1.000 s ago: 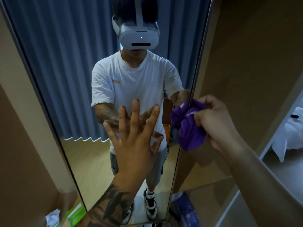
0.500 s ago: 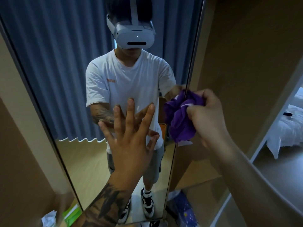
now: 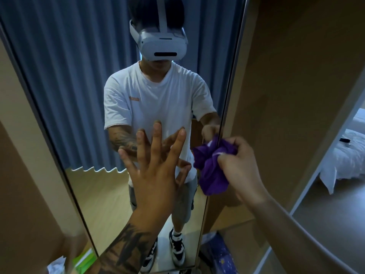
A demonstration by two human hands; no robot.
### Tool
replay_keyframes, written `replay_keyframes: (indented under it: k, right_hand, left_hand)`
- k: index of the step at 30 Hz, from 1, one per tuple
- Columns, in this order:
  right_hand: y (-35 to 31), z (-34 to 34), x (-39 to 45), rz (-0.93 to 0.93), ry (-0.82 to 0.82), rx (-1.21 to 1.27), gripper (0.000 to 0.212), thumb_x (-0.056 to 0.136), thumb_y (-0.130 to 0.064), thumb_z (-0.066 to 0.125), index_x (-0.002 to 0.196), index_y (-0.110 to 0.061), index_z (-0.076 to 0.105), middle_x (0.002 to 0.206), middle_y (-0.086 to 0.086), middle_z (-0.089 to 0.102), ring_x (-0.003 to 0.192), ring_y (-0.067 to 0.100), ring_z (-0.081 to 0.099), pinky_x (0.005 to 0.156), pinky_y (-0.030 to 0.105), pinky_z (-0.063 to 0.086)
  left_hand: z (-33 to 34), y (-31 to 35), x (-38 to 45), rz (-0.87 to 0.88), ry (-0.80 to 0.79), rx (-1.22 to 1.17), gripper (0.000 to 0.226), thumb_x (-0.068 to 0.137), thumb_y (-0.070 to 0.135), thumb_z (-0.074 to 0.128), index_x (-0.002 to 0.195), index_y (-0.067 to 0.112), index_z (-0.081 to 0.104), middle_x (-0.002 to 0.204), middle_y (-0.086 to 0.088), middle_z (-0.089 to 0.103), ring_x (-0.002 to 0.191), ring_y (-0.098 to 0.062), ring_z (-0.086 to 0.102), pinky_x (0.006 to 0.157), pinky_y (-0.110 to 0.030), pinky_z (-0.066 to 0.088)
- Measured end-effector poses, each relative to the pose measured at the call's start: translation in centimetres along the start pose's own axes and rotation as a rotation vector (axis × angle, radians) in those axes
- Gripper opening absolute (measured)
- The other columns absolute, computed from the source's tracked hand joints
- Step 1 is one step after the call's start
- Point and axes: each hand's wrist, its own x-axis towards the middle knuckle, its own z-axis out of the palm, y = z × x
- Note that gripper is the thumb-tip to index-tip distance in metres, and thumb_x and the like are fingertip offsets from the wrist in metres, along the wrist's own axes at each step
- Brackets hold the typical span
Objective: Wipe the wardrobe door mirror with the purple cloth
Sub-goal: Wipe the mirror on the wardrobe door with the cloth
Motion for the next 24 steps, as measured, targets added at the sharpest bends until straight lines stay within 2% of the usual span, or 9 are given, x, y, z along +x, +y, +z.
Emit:
replay_keyframes:
  k: [2,5,8,11,13,16,20,24]
  right_hand:
    - [-0.3,-0.3,0.4,0.018,0.009,-0.02,0.039,0.089,0.005,0.063,0.113,-0.025,0.06,0.106,0.005,0.07,0.087,0.021,0.071,0.075,0.036,0.058]
    - [-4.0,-1.2,1.5,-0.113,0.084,0.052,0.036,0.087,0.007,0.06,0.106,-0.023,0.063,0.094,0.0,0.069,0.08,0.018,0.069,0.068,0.032,0.055]
    - [-5.1,-1.1,1.4,-0.213,0.104,0.068,0.038,0.088,0.002,0.061,0.114,-0.025,0.06,0.1,-0.003,0.068,0.087,0.016,0.068,0.07,0.031,0.056]
    - [-2.2,-0.7,0.0,-0.134,0.014,-0.059,0.039,0.091,-0.002,0.065,0.116,-0.029,0.055,0.105,-0.003,0.067,0.089,0.015,0.068,0.068,0.027,0.051]
    - [-1.4,-0.8,-0.4,-0.096,-0.031,-0.12,0.037,0.09,0.0,0.066,0.108,-0.031,0.055,0.103,-0.002,0.067,0.087,0.017,0.068,0.066,0.027,0.049]
    - [-4.2,-1.7,0.9,-0.181,0.037,-0.08,0.034,0.088,0.001,0.065,0.109,-0.026,0.059,0.098,-0.002,0.068,0.086,0.017,0.068,0.067,0.029,0.05]
    - [-6.2,-1.9,1.5,-0.251,0.095,0.058,0.037,0.088,0.002,0.063,0.115,-0.024,0.061,0.099,-0.002,0.069,0.084,0.016,0.067,0.067,0.03,0.054]
    - [-2.3,-1.3,0.0,-0.116,0.028,-0.014,0.037,0.086,0.006,0.065,0.108,-0.024,0.064,0.097,0.002,0.071,0.091,0.029,0.072,0.077,0.043,0.06]
  left_hand:
    - [-0.1,0.1,0.1,-0.008,-0.005,-0.008,0.083,0.092,0.071,0.052,0.161,0.04,0.016,0.172,-0.009,0.002,0.157,-0.04,-0.003,0.116,-0.076,0.002]
    - [-0.1,0.0,0.0,-0.004,0.013,-0.021,0.085,0.091,0.069,0.056,0.161,0.041,0.018,0.172,-0.009,0.003,0.157,-0.04,-0.001,0.115,-0.077,0.005]
    - [-0.3,-0.1,0.1,-0.001,0.023,-0.001,0.083,0.09,0.071,0.052,0.161,0.041,0.018,0.172,-0.008,0.003,0.157,-0.039,0.0,0.115,-0.076,0.007]
    - [-0.7,-0.3,0.2,0.003,0.012,0.007,0.084,0.088,0.073,0.047,0.16,0.042,0.018,0.172,-0.006,0.002,0.158,-0.037,-0.001,0.117,-0.073,0.006]
    - [-1.2,-0.5,0.3,0.009,0.023,-0.003,0.081,0.087,0.071,0.049,0.159,0.042,0.026,0.172,-0.007,0.01,0.156,-0.037,0.007,0.116,-0.071,0.012]
    - [-2.0,-0.9,1.4,0.008,0.068,-0.044,0.073,0.086,0.068,0.058,0.152,0.04,0.043,0.167,-0.008,0.028,0.15,-0.038,0.023,0.114,-0.07,0.021]
    - [-3.5,-1.2,4.1,0.036,0.157,-0.057,0.071,0.089,0.066,0.061,0.153,0.041,0.042,0.168,-0.006,0.025,0.153,-0.037,0.023,0.117,-0.07,0.013]
    - [-5.3,-1.2,6.4,0.055,0.22,-0.089,0.07,0.092,0.064,0.059,0.154,0.043,0.037,0.169,-0.002,0.021,0.154,-0.035,0.019,0.119,-0.069,0.009]
